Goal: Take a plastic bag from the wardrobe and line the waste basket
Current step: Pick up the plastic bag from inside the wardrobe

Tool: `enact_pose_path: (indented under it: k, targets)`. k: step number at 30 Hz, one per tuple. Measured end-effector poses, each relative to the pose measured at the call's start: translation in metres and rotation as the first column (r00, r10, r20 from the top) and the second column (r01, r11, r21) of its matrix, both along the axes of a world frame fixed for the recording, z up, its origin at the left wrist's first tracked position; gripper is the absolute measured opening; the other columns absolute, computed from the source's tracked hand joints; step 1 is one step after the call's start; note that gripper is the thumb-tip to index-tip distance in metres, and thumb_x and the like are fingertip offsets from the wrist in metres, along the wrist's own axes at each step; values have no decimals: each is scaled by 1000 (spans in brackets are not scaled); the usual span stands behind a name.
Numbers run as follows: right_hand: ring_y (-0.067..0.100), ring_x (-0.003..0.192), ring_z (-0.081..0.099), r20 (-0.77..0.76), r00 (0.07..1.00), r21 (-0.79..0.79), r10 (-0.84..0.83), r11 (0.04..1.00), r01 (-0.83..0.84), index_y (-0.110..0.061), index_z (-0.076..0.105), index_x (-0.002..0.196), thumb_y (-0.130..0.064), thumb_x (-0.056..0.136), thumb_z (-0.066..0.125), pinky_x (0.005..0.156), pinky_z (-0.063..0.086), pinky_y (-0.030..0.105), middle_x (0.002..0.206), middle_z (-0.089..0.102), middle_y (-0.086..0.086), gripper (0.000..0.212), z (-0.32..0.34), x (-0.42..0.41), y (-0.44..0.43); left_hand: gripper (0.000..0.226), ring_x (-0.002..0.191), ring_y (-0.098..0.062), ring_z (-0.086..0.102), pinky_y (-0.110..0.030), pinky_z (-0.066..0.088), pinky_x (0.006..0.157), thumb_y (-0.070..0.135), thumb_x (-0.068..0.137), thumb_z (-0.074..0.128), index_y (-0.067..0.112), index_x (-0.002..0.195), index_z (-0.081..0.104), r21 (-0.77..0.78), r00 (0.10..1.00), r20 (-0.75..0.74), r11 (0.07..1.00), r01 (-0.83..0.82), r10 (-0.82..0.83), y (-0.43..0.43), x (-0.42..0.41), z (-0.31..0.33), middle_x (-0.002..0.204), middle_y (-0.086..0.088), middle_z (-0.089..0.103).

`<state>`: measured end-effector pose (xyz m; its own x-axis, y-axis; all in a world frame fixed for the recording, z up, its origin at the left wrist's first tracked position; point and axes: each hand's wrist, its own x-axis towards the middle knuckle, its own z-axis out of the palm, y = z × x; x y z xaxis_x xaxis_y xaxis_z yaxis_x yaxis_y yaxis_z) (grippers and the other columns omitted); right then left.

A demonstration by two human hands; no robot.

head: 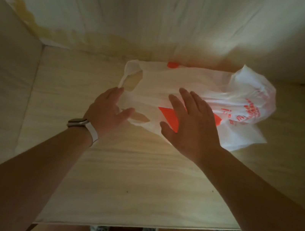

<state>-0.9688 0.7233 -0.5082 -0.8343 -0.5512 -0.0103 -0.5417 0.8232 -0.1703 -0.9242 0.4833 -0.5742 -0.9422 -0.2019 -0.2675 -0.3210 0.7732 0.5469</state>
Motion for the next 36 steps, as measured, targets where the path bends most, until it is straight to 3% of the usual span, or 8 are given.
enact_pose_path:
  k: [4,7,17,22,26,29,32,36]
  targets:
    - [39,139,38,33,999,26,-1,1000,0,-18,44,142,-55,84,52,108,34,55,153,40,14,70,-28,-11,-6,93,133,-32,41,-45,37,110,71,70,45,10,141,41,-26,995,-35,995,93,-94,2,1,-22,144,-13,44]
    - [37,139,37,62,998,47,-18,999,15,-20,42,143,-57,83,51,106,36,55,153,39,12,71,-45,-15,-10,91,131,-32,43,-46,37,109,71,67,52,13,137,47,-143,976,-97,973,182,-197,3,7,-36,141,-14,48]
    - [33,135,38,157,987,107,-31,994,15,-21,45,137,-52,83,60,101,37,51,146,44,7,64,-74,-11,-7,27,93,-32,57,-40,48,80,25,78,67,7,96,72,-178,883,-427,976,128,-194,2,9,-52,97,-11,68]
    - [31,122,49,155,986,53,-61,997,53,-22,54,128,-50,82,55,94,43,49,131,57,5,53,-78,-5,-5,20,89,-23,59,-18,36,77,21,76,66,9,92,70,108,969,-249,994,30,-2,14,5,-28,92,-6,68]
    - [32,109,56,151,982,-43,-116,991,123,-21,57,123,-43,84,60,87,47,46,118,62,5,45,-69,-1,-7,23,86,-12,63,-24,47,74,29,78,67,19,99,68,438,981,-45,886,-150,188,30,6,3,96,5,69]
    - [33,100,60,150,978,-88,-145,983,159,-19,61,119,-43,84,55,82,51,44,110,65,7,43,-58,4,-9,34,86,-19,66,-34,54,73,40,70,68,22,98,63,608,966,45,761,-228,254,47,12,20,97,1,70]
    - [35,95,62,184,975,-135,-128,979,154,-16,64,116,-45,83,50,79,53,46,106,66,9,45,-47,13,-10,43,86,-23,67,-40,57,75,51,65,74,23,95,60,635,948,94,715,-292,304,62,17,30,96,-4,69]
    - [35,93,62,226,966,-167,-125,972,164,-16,66,112,-45,84,48,80,52,46,105,67,9,44,-40,23,-9,35,73,-13,61,-20,47,62,41,72,79,16,86,59,531,921,44,772,-350,387,76,18,36,85,-4,66]
